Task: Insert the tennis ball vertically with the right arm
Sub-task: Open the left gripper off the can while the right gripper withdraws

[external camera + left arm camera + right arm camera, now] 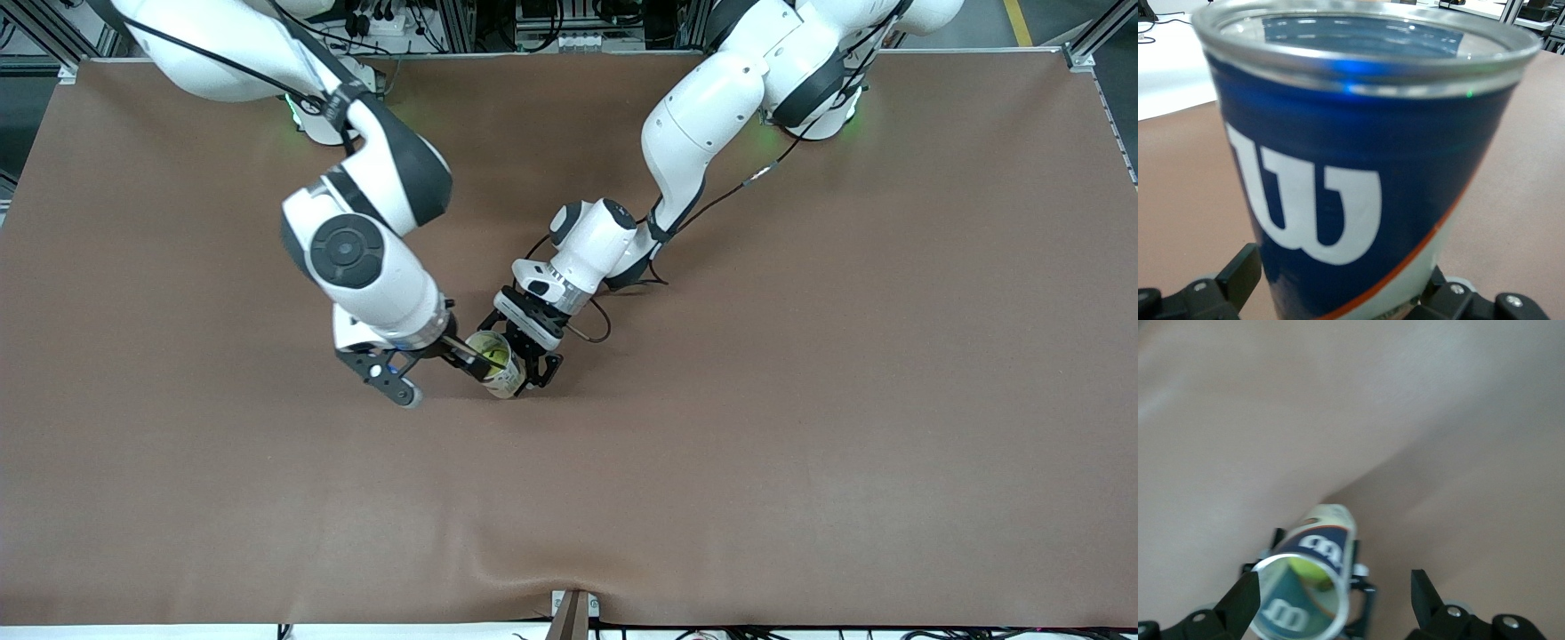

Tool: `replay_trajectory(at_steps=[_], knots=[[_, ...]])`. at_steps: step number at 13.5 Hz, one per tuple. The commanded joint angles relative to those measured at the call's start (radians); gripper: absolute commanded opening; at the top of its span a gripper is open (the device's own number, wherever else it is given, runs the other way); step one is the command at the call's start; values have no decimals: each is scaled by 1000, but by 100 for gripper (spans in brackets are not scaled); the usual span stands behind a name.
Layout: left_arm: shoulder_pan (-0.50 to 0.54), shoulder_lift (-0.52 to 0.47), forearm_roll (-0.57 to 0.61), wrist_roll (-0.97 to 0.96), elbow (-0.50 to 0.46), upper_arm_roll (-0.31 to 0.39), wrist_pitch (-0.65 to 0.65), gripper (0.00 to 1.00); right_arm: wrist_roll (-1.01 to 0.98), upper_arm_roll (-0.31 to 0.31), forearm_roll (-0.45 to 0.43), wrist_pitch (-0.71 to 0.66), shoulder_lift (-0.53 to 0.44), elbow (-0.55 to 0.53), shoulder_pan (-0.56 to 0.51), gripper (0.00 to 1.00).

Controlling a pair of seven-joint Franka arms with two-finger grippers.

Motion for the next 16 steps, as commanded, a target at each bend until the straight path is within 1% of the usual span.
replay_trajectory(at_steps=[1,3,4,5,7,8,9,13,14,15,16], knots=[[-3,1,-22,-9,9,5,-5,100,-180,19,-17,-183,-39,70,-45,100],[1,-20,-40,-11,-21,4,-31,100,-338,-3,-19,-297,-60,121,-67,100],[1,-40,-72,-11,-41,4,-59,100,-407,-18,-17,-346,-71,146,-75,100],[0,-58,-106,-11,-63,4,-89,100,-470,-39,-17,-384,-79,169,-79,100],[6,-106,-121,-12,-118,4,-142,100,-601,-98,-16,-443,-106,203,-82,100],[20,-129,-127,-14,-148,4,-165,100,-674,-131,-14,-467,-129,209,-87,100],[21,-149,-144,-15,-178,5,-185,100,-760,-174,6,-481,-155,209,-91,100],[44,-218,-157,-15,-270,8,-249,100,-974,-403,159,-518,-246,209,-90,100],[46,-239,-157,-15,-293,25,-274,100,-1000,-438,176,-526,-264,209,-87,100],[54,-279,-158,-17,-323,36,-328,100,-1009,-446,179,-532,-283,209,-85,100],[55,-334,-158,-24,-363,62,-390,100,-1015,-448,179,-547,-306,207,-85,100]])
